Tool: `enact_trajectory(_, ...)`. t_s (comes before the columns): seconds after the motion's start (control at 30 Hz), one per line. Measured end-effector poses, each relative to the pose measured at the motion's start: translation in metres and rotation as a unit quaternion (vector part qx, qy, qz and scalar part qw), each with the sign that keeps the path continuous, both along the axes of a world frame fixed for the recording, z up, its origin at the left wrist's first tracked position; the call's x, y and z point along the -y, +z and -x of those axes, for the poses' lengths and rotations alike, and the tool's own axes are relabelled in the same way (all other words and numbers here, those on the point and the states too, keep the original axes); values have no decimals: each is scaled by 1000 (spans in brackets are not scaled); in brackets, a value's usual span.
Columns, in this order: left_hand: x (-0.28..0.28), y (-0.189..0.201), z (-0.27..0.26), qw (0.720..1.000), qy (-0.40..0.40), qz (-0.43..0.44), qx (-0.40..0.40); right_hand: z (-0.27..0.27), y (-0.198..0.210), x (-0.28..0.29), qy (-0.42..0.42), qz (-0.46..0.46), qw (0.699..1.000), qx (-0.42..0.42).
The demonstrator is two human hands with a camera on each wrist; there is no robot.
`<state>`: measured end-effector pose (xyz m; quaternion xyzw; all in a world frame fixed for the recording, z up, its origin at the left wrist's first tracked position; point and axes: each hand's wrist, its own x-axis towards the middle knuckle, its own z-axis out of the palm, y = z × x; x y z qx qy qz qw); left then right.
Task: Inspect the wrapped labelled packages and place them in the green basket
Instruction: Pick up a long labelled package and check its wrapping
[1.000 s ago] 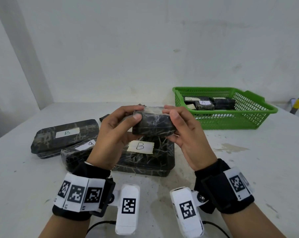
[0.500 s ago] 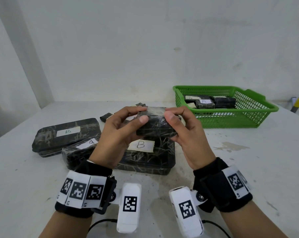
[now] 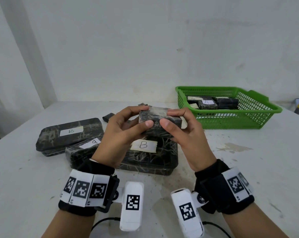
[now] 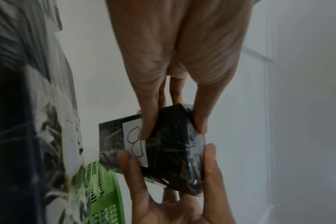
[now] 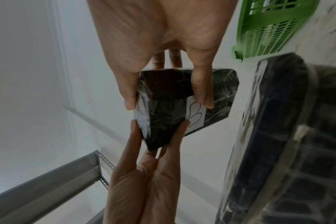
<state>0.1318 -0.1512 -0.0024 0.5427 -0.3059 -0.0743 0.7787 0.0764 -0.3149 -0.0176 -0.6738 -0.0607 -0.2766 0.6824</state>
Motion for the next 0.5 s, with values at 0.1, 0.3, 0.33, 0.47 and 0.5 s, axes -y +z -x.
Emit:
enact_trajectory(0.1, 2, -2, -2, 1000, 19, 7, -10, 0, 0, 2, 33, 12, 999, -25)
enact_trajectory(0.3, -3, 0, -6, 1000, -20, 11, -14, 0, -2, 1, 17, 40, 999, 4)
enact_trajectory(0.33, -3, -1, -7, 1000, -12, 0, -6, 0, -2, 2, 17, 41, 999, 4)
enact_trajectory(0.47, 0, -6, -7, 999, 31, -7, 3, 0, -2, 5, 35, 51, 998, -1)
enact_trajectory(0.5, 1, -5, -6, 999, 40, -1, -1, 0, -1, 5, 36, 52, 998, 2)
